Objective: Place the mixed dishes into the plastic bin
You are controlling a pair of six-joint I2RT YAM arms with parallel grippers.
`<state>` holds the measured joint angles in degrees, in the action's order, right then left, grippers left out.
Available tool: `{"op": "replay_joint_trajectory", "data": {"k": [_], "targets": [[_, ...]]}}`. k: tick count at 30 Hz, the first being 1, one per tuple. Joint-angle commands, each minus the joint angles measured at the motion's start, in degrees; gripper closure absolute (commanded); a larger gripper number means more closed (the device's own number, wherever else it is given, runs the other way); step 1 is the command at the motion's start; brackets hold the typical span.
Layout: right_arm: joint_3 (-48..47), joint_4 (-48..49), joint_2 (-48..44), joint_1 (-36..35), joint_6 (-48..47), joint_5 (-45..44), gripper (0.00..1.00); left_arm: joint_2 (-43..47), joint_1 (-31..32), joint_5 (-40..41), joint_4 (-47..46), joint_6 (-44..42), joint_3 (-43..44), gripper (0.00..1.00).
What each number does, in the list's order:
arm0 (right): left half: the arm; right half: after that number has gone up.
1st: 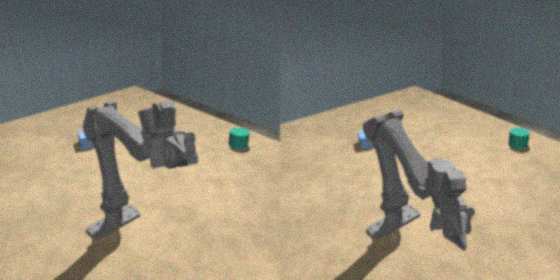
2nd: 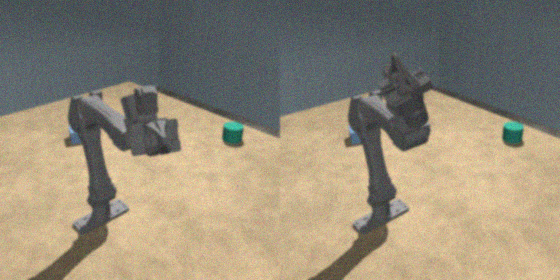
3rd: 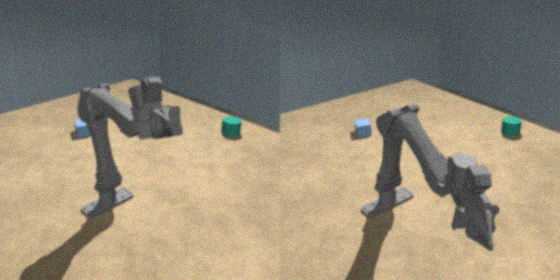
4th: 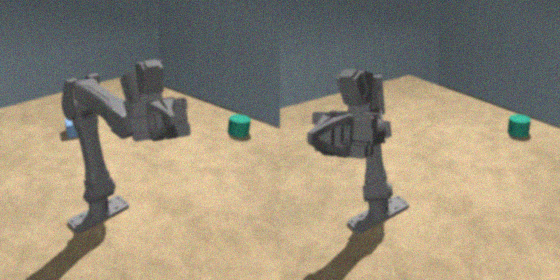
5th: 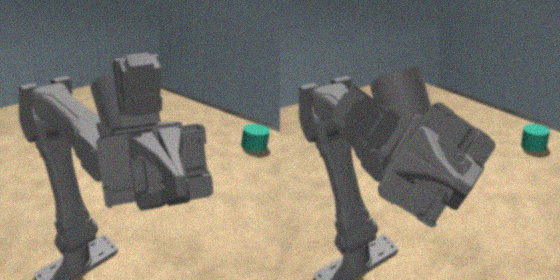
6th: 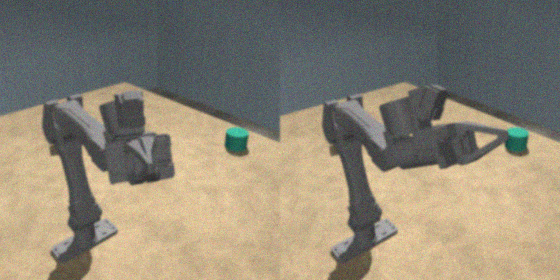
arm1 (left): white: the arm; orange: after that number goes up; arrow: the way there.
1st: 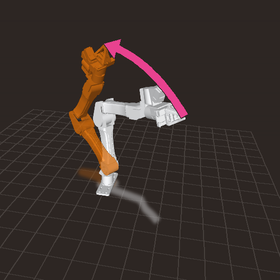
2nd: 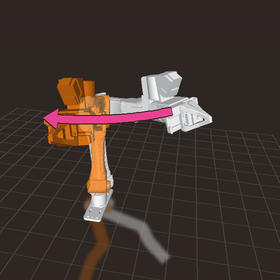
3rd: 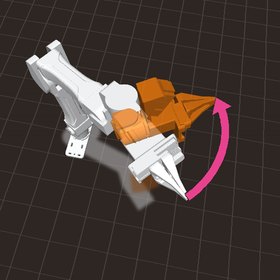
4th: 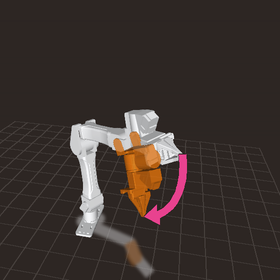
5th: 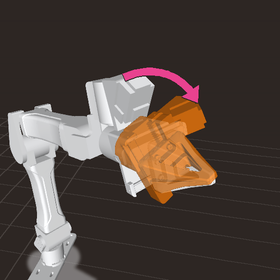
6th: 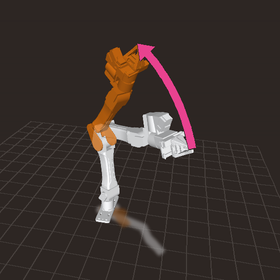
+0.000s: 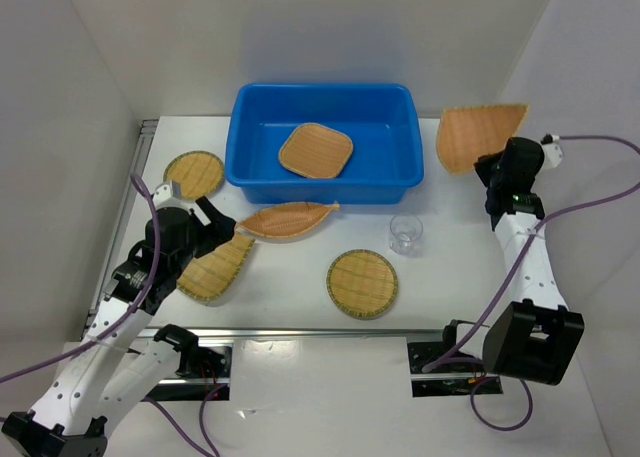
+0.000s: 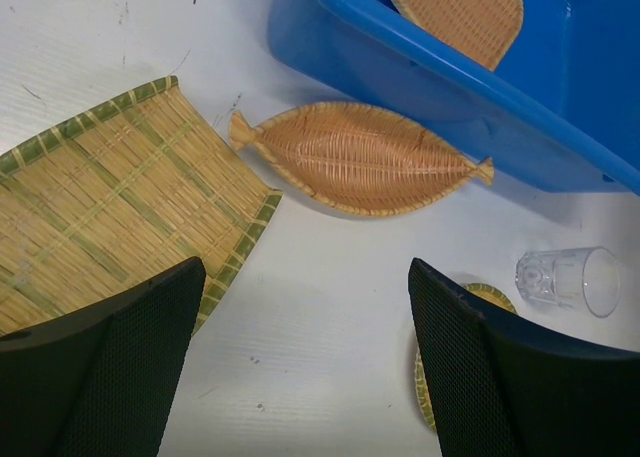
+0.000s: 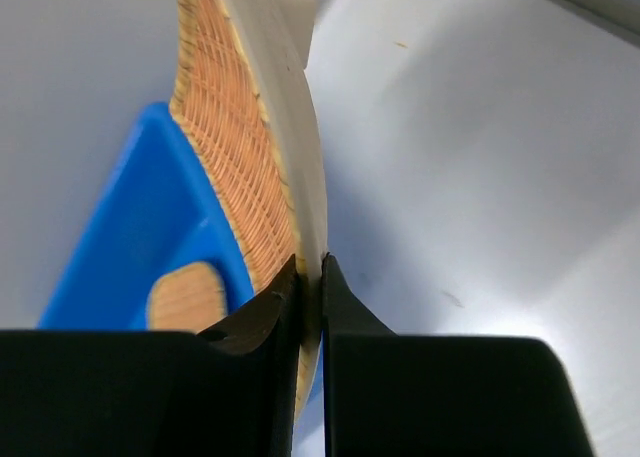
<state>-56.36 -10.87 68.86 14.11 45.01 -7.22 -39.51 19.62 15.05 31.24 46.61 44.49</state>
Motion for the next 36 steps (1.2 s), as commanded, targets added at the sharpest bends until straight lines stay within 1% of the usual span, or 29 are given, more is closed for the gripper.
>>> {"op": "replay_joint_trajectory", "data": {"k": [1,2,3,4,5,6,7,8,9,10,11,13,14,15,17,22,28,32,36], "targets": [[-10.4,7.5,0.5,-7.8,-1.9,-0.1,1.00,0.1,0.2,-1.3,-2.7,-1.0,1.7,0.10],[-12.4,8.1,1.8,-9.2,-1.9,0.8,1.00,0.1,0.2,-1.3,-2.7,-1.0,1.7,0.10],[-16.8,7.6,5.8,-10.1,-2.5,2.9,1.00,0.1,0.2,-1.3,-2.7,-1.0,1.7,0.10],[-19.2,7.6,8.4,-10.8,-3.0,9.3,1.00,0.1,0.2,-1.3,-2.7,-1.0,1.7,0.10],[-21.8,6.2,11.2,-12.7,-3.5,12.0,1.00,0.1,0.2,-1.3,-2.7,-1.0,1.7,0.10],[-26.5,4.4,14.0,-14.1,-4.1,14.4,1.00,0.1,0.2,-1.3,-2.7,-1.0,1.7,0.10],[-28.9,3.2,19.9,-15.4,-4.8,16.7,1.00,0.1,0.2,-1.3,-2.7,-1.0,1.7,0.10],[-31.2,2.1,23.1,-18.0,-5.5,20.8,1.00,0.7,0.2,-1.3,-2.7,-1.0,1.7,0.10],[-36.0,-0.7,26.2,-19.4,-6.1,22.5,1.00,0.7,0.2,-1.3,-2.7,-1.0,1.2,0.10],[-38.4,-2.3,32.4,-20.8,-6.8,23.6,1.00,0.7,0.2,-1.3,-2.7,-1.0,1.2,0.10],[-43.2,-4.1,35.5,-23.4,-7.3,24.4,1.00,0.7,0.2,-1.3,-2.7,-1.0,1.2,0.10],[-47.2,-7.4,41.1,-25.3,-7.3,26.2,1.00,1.2,0.2,-1.3,-2.7,-1.0,1.2,0.10],[-50.7,-8.2,46.0,-26.1,-7.3,26.7,1.00,1.2,0.2,-1.3,-2.7,-1.0,1.2,0.10],[-52.3,-9.2,48.1,-27.5,-7.3,28.1,1.00,1.2,0.2,-1.3,-2.7,-1.5,1.2,0.10],[-55.2,-10.2,52.9,-28.8,-7.3,28.1,1.00,1.2,0.2,-0.6,-2.7,-1.5,1.2,0.10],[-59.3,-10.8,58.9,-31.2,-6.2,29.4,1.00,1.2,0.2,0.4,-2.2,-2.1,1.2,0.10],[-65.2,-13.4,65.0,-31.2,-5.6,29.4,1.00,1.2,0.2,0.4,-2.2,-2.1,1.2,0.10],[-70.9,-16.3,68.6,-31.2,-5.6,27.2,1.00,0.7,0.2,0.9,-2.2,-2.1,1.7,0.10],[-71.4,-16.8,69.8,-30.0,-5.0,26.7,1.00,0.7,0.2,1.5,-2.2,-2.1,1.7,0.10]]}}
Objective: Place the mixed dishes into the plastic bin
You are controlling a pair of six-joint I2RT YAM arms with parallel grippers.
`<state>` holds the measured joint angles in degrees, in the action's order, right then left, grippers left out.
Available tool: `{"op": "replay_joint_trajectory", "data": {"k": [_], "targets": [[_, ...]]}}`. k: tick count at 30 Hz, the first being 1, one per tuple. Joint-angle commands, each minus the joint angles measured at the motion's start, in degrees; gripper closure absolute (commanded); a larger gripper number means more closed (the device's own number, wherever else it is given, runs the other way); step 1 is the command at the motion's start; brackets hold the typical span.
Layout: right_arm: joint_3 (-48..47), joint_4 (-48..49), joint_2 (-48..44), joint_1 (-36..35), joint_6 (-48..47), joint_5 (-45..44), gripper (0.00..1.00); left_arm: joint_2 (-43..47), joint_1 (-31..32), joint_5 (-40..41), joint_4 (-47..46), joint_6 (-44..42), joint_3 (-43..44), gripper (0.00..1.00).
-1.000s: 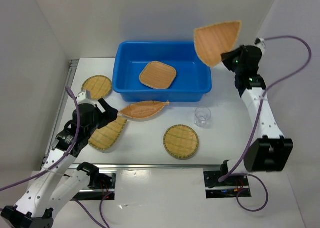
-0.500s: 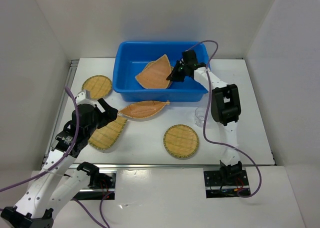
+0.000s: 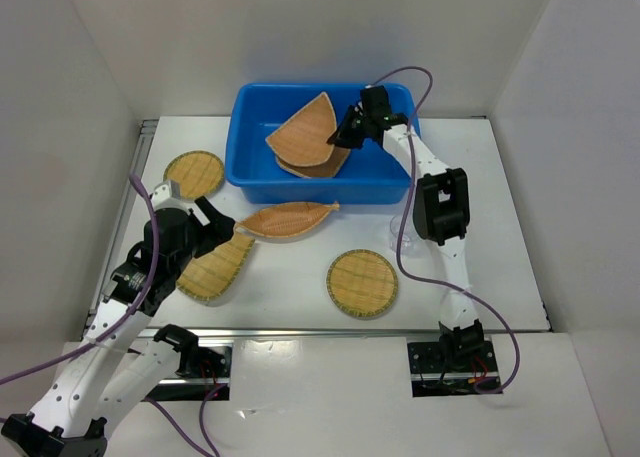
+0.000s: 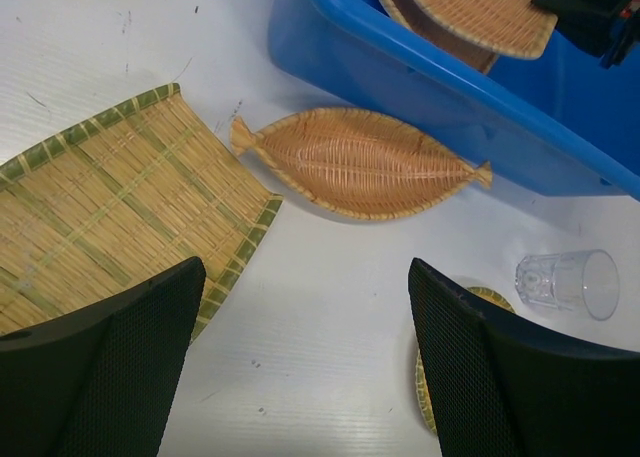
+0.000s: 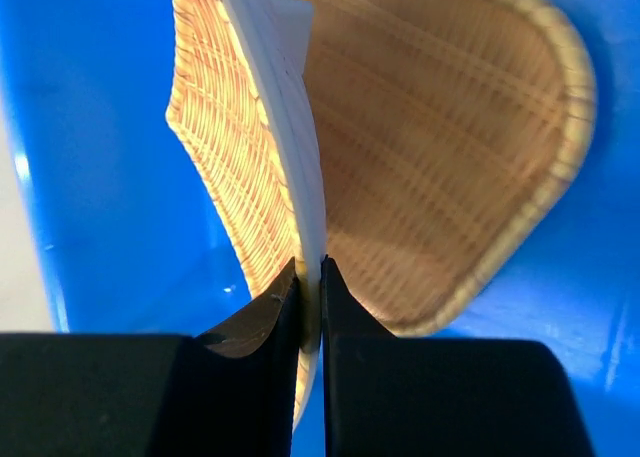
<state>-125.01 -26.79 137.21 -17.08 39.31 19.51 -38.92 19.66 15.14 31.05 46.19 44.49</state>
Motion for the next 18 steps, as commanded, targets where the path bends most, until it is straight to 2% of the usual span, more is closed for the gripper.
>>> {"op": "replay_joint_trajectory", "data": {"k": [1,12,13,18], "targets": [[-2.8,-1.6,2.2,1.2,0.7,-0.1,1.00,0.1,0.1,1.9,-2.0,-1.7,1.7,0.10],[-3.4,-4.9,4.8,2.2,0.7,-3.0,0.97,-0.5,0.1,2.4,-2.5,-2.2,1.7,0.10],[-3.4,-4.9,5.3,2.2,0.7,-3.5,0.89,-1.0,0.1,2.4,-2.5,-2.2,1.7,0.10],[-3.9,-4.9,6.5,2.8,0.7,-3.5,0.63,-1.0,0.1,3.0,-2.5,-2.2,1.7,0.09]]}}
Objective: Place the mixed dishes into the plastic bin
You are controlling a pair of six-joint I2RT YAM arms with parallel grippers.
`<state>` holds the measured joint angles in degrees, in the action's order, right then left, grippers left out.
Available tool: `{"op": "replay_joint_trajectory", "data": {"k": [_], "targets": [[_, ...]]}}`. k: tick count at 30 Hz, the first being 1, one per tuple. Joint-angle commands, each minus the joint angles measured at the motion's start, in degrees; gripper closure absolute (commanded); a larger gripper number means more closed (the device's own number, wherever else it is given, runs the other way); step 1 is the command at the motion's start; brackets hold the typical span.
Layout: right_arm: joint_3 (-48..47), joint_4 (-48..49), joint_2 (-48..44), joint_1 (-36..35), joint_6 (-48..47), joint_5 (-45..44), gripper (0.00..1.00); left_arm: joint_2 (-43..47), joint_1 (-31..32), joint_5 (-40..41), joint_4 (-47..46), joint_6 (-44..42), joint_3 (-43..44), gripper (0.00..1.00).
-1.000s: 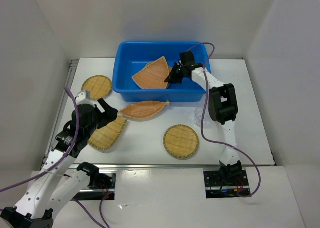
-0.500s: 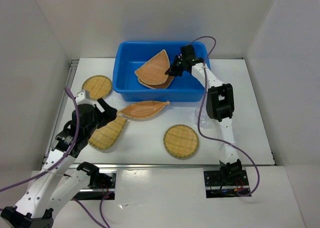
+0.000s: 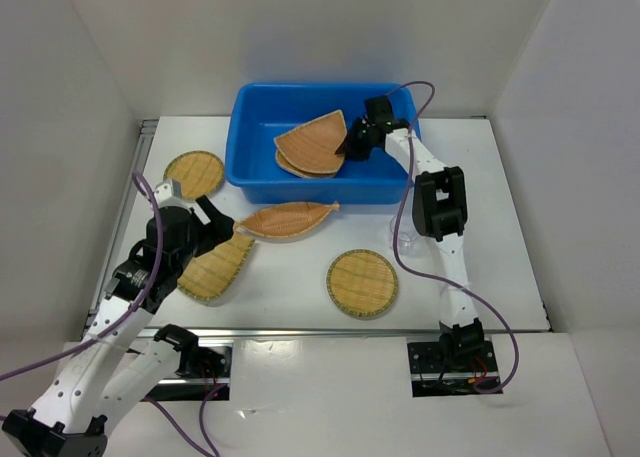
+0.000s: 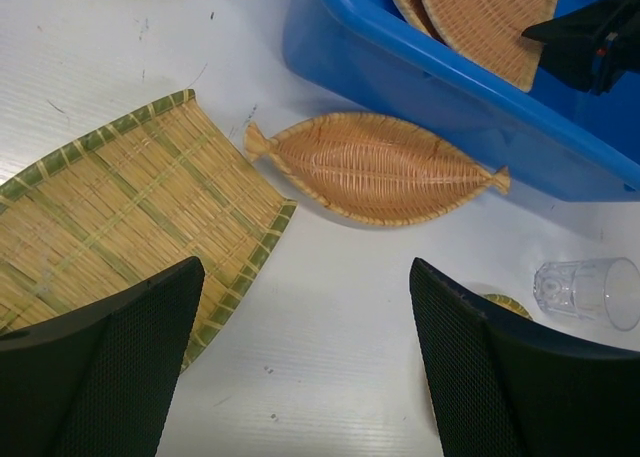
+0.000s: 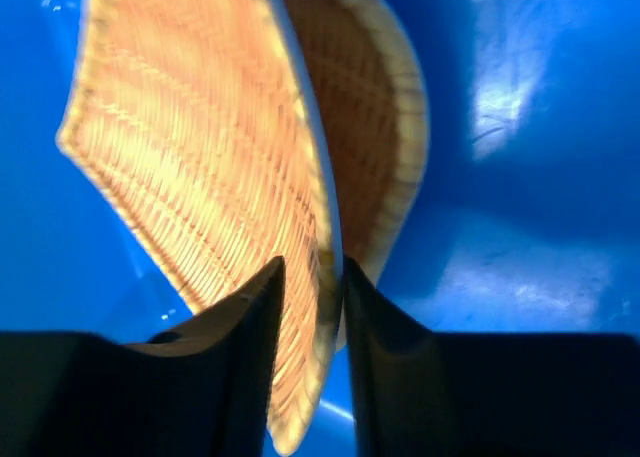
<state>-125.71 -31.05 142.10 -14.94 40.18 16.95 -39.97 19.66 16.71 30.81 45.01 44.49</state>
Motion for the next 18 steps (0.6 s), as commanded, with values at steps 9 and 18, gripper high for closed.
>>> {"op": "replay_joint_trajectory", "data": {"k": [9,18], "targets": [[-4.5,-2.2,-3.3,1.8,-3.0,-2.8,0.31,-1.3,-0.9,2.4,-1.6,-4.0,4.5,0.00],[10.5,1.7,-30.3,1.8,-9.8,-10.5,0.23,-11.6,-1.5,16.8,11.1,-0.5,10.6,0.09]]}}
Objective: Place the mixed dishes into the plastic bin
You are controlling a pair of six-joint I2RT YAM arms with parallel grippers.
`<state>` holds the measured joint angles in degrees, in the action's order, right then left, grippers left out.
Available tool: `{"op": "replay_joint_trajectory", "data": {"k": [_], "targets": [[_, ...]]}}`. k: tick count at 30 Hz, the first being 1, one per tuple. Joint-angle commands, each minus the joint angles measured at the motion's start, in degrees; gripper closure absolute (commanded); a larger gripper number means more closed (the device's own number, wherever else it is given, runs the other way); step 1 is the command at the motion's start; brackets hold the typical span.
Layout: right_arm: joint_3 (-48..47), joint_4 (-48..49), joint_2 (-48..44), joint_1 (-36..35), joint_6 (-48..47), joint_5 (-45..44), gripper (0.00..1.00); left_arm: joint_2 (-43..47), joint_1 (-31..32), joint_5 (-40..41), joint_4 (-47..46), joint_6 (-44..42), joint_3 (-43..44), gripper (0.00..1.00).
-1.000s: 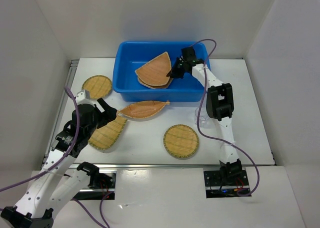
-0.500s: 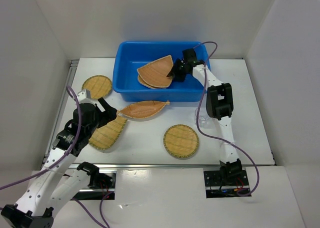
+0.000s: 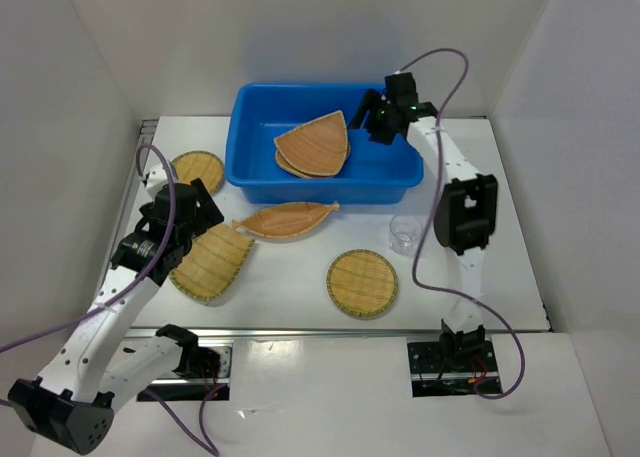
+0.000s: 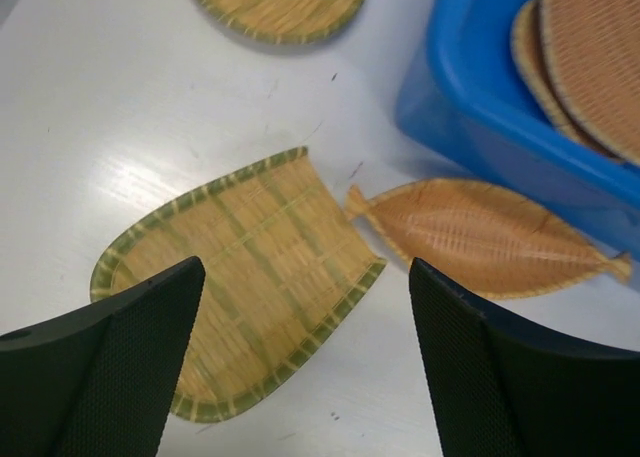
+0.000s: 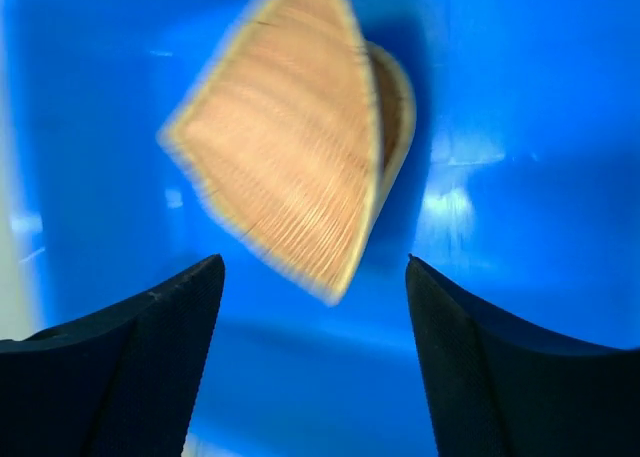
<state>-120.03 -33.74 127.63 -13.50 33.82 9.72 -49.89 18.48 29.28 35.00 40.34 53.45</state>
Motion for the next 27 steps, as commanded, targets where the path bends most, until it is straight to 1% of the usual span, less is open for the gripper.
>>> {"op": "replay_joint_trajectory", "data": {"k": [1,2,3,4,5,7,9,10,12,13,14,16,18,21,23,27], "targets": [[8.2,6.0,-22.4,0.3,-3.4,-3.8,0.21,-1.7,-1.1,2.3,7.9,7.3,1.7,0.11],[14.2,7.5,-25.5,0.3,-3.4,-5.4,0.21,-1.7,-1.8,0.0,8.4,13.1,0.6,0.11],[16.6,9.0,-28.1,0.3,-3.4,-6.1,0.20,-0.6,-2.3,-3.6,9.6,16.1,-0.7,0.11],[19.8,9.0,-30.2,0.3,-3.9,-6.1,0.20,0.0,-2.9,-4.8,10.3,18.3,-3.6,0.09],[21.0,9.0,-34.0,0.9,-3.9,-6.1,0.20,0.0,-4.1,-5.5,11.0,19.9,-4.7,0.06],[23.6,9.7,-37.1,1.6,-4.5,-5.2,0.20,1.1,-4.7,-4.5,14.5,24.5,-5.4,0.02],[26.9,9.7,-41.0,2.2,-5.7,-4.5,0.20,2.9,-4.7,-4.5,16.4,26.2,-5.3,0.02],[27.7,9.2,-42.1,2.2,-6.2,-5.1,0.20,2.9,-4.7,-6.6,17.3,29.3,-5.3,0.01],[30.5,8.6,-45.4,2.2,-6.8,-5.7,0.18,4.3,-4.7,-8.4,19.5,32.7,-5.3,0.01],[31.6,8.6,-46.7,2.8,-6.8,-5.7,0.18,4.8,-4.7,-9.3,20.1,36.5,-7.1,0.01],[33.7,8.6,-47.8,3.8,-6.8,-5.0,0.18,5.3,-4.7,-10.8,20.6,38.4,-8.4,0.01],[35.0,8.6,-50.4,5.2,-6.8,-3.6,0.18,7.0,-4.7,-12.2,21.4,42.8,-11.0,0.01],[35.7,7.8,-51.5,5.8,-7.4,-2.9,0.18,7.7,-5.2,-14.1,21.4,45.1,-14.6,0.01],[36.2,6.5,-52.3,7.1,-8.7,-2.3,0.18,7.7,-5.2,-16.8,18.6,48.6,-18.7,0.01],[36.2,5.6,-52.9,7.6,-9.2,-1.6,0.18,7.2,-5.2,-16.8,17.6,51.1,-20.6,0.01],[37.4,4.8,-53.5,7.6,-9.8,-1.1,0.18,6.1,-5.2,-12.5,14.2,52.6,-21.9,0.02]]}}
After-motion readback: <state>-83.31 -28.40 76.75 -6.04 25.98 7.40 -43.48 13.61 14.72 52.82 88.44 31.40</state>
